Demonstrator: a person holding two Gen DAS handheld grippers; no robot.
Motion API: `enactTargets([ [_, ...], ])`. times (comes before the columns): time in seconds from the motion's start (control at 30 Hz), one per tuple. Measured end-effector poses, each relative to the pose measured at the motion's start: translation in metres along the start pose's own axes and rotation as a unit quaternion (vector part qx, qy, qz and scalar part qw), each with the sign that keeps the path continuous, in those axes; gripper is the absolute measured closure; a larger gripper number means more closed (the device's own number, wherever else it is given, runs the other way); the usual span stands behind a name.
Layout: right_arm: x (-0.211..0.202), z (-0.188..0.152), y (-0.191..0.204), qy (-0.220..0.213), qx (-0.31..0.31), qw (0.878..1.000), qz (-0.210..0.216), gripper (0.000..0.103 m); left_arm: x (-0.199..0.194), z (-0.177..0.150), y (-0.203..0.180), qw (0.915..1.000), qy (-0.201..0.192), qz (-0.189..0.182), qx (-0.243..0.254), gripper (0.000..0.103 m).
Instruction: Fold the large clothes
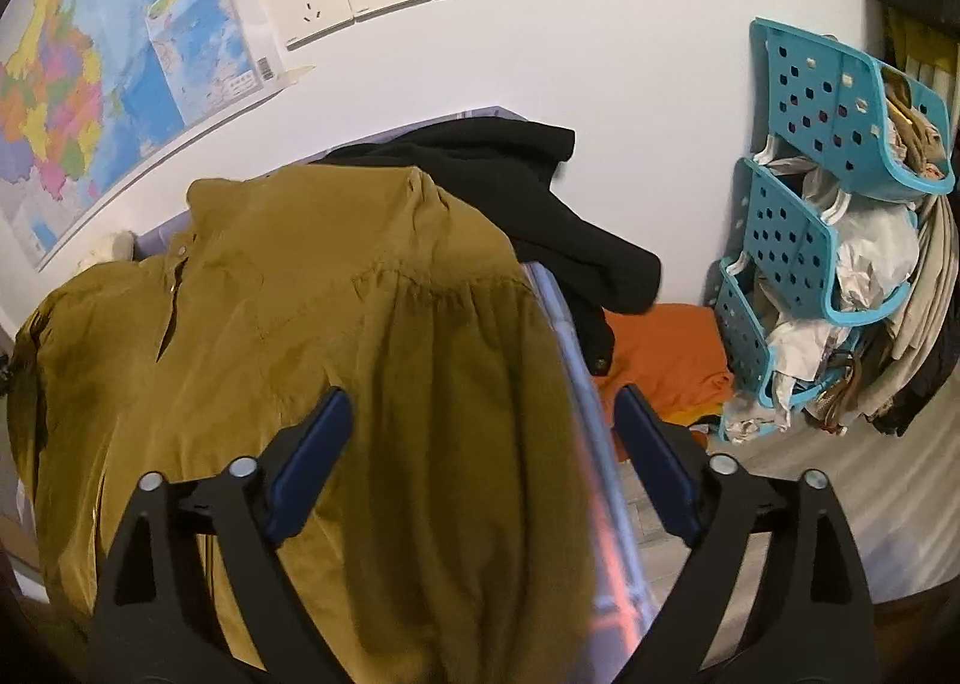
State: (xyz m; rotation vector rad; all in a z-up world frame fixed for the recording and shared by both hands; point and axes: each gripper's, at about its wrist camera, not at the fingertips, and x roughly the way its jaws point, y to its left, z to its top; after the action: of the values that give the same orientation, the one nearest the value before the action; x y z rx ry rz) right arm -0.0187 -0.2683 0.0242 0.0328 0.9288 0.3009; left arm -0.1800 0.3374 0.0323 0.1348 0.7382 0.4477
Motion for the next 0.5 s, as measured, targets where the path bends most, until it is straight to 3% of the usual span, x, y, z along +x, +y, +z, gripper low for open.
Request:
enactTargets([
  [0.07,-0.002,-0.007,-0.001,0.012,-0.015,1.0,-0.001,0.009,-0.022,0.005,-0.005,0.9983,-0.036,-0.045,0.004,0.026],
  [0.17,0.004,-0.022,0.008,0.036,-0.052,0.998,0.0,0.009,-0.043,0.011,-0.029,0.9942,-0.068,-0.077,0.034,0.021],
  [0.23,0.012,-0.03,0.013,0.057,-0.076,0.995,-0.005,0.024,-0.046,0.015,-0.046,0.9907,-0.073,-0.106,0.045,0.021],
  [0.27,0.015,-0.031,0.013,0.069,-0.072,0.995,0.004,0.054,-0.045,0.018,-0.057,0.9883,-0.071,-0.125,0.05,0.021],
  [0.3,0.015,-0.03,0.01,0.076,-0.063,0.995,0.009,0.073,-0.043,0.018,-0.064,0.9871,-0.069,-0.134,0.054,0.021],
  [0.4,-0.007,-0.012,0.005,0.06,-0.049,0.997,0.027,0.084,-0.034,0.02,-0.086,0.9833,-0.057,-0.157,0.073,0.021],
  [0.5,-0.044,0.017,0.019,0.043,-0.06,0.995,0.06,0.086,-0.025,0.023,-0.098,0.9779,-0.048,-0.188,0.078,0.021],
])
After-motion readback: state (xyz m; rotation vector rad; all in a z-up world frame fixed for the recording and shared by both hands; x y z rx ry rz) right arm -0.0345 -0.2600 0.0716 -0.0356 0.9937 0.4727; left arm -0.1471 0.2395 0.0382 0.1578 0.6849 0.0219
